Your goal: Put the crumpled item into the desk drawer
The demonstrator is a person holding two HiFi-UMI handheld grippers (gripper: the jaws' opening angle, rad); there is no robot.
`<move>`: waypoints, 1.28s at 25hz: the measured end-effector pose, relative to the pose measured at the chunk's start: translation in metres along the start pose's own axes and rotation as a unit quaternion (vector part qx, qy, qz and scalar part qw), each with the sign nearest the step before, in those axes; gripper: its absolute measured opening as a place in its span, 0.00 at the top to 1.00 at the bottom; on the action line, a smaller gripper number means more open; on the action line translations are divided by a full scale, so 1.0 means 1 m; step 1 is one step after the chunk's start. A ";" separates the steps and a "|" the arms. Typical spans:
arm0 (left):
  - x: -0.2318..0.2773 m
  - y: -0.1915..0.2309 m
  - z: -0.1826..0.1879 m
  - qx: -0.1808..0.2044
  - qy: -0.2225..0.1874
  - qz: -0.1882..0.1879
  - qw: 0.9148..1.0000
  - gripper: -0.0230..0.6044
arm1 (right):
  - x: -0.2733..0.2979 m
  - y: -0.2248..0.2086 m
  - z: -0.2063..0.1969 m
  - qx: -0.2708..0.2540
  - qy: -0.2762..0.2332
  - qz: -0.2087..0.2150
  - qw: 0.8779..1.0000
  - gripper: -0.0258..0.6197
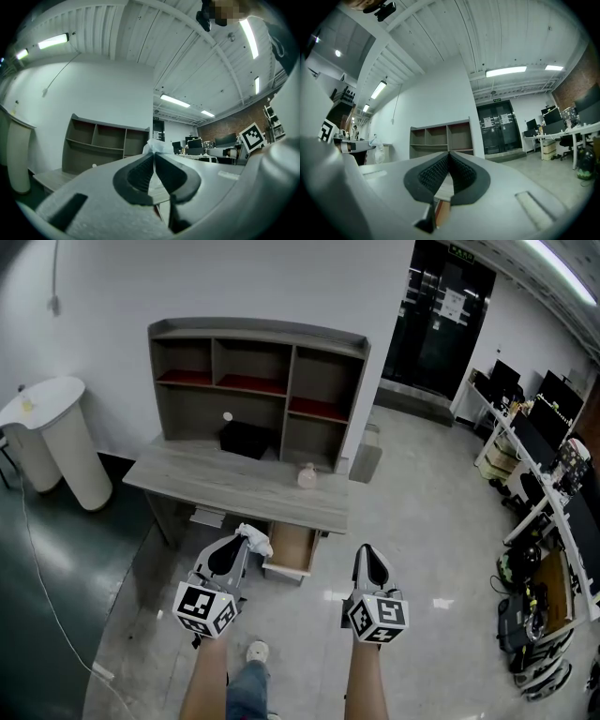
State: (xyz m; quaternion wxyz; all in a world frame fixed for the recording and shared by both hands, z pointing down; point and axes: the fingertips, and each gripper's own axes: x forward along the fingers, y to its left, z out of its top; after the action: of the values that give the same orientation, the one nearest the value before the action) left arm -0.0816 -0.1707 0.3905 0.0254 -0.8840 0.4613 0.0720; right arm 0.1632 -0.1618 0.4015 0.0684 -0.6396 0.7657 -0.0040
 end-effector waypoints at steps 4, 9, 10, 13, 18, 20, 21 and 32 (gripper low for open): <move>0.035 0.023 -0.006 -0.006 0.004 -0.006 1.000 0.94 | 0.039 -0.006 -0.003 -0.001 0.005 -0.005 1.000 0.94; 0.081 0.053 -0.011 -0.013 0.007 -0.016 1.000 0.94 | 0.090 -0.015 -0.004 -0.001 0.008 -0.016 1.000 0.94; 0.091 0.059 -0.013 -0.015 0.009 -0.018 1.000 0.94 | 0.100 -0.017 -0.005 -0.001 0.009 -0.018 1.000 0.94; 0.119 0.075 -0.019 -0.018 0.012 -0.027 0.999 0.94 | 0.131 -0.020 -0.010 -0.003 0.012 -0.021 1.000 0.94; 0.159 0.089 -0.032 -0.014 0.021 -0.050 0.998 0.94 | 0.168 -0.031 -0.023 0.003 0.014 -0.035 0.999 0.94; 0.171 0.096 -0.037 -0.017 0.024 -0.052 0.998 0.94 | 0.179 -0.034 -0.028 0.005 0.018 -0.037 0.999 0.94; 0.177 0.098 -0.041 -0.020 0.026 -0.053 0.998 0.94 | 0.182 -0.036 -0.031 0.003 0.023 -0.038 0.999 0.94; 0.204 0.098 -0.090 -0.044 0.070 -0.042 0.996 0.94 | 0.207 -0.050 -0.067 0.012 0.062 -0.019 0.998 0.94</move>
State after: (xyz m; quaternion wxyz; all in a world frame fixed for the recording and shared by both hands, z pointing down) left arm -0.0375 -0.4031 0.4507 -0.0424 -0.9056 0.4210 0.0292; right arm 0.1688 -0.3795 0.4514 0.0283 -0.6514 0.7562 -0.0545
